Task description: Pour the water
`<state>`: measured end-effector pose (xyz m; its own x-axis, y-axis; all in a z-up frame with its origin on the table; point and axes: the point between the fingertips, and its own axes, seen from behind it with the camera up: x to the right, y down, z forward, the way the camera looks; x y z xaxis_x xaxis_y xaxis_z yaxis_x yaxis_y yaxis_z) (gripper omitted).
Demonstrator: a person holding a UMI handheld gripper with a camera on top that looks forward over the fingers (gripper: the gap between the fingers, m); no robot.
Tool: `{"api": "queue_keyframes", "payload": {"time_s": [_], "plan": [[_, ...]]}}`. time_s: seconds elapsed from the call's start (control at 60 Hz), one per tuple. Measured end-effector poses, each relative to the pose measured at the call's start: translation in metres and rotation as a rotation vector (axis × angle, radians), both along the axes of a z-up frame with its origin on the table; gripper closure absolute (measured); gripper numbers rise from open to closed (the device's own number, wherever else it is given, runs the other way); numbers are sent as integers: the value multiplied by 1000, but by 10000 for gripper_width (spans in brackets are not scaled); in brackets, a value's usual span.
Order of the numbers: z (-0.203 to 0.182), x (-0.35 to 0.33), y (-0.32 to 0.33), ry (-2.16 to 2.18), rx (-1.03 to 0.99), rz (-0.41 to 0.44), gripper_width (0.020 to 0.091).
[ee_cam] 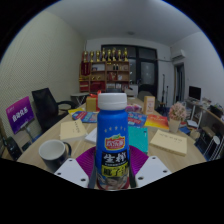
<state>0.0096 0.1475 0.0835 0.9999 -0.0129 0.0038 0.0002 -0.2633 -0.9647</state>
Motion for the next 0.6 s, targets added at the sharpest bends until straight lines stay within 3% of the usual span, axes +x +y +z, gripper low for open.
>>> {"api": "queue_keyframes", "payload": {"time_s": [0.05,0.067,0.267,0.367,0.483,0.6], "plan": [[-11,3,-5,4,0,22,605],[-7,-12,12,7,33,21,628],[-9,2,-2,28,61,51,610],[-11,1,-1,17,17,57,493],[-18,-8,-22,57,-86,77,288],[-15,-9,-54,110,-128,32,274]]}}
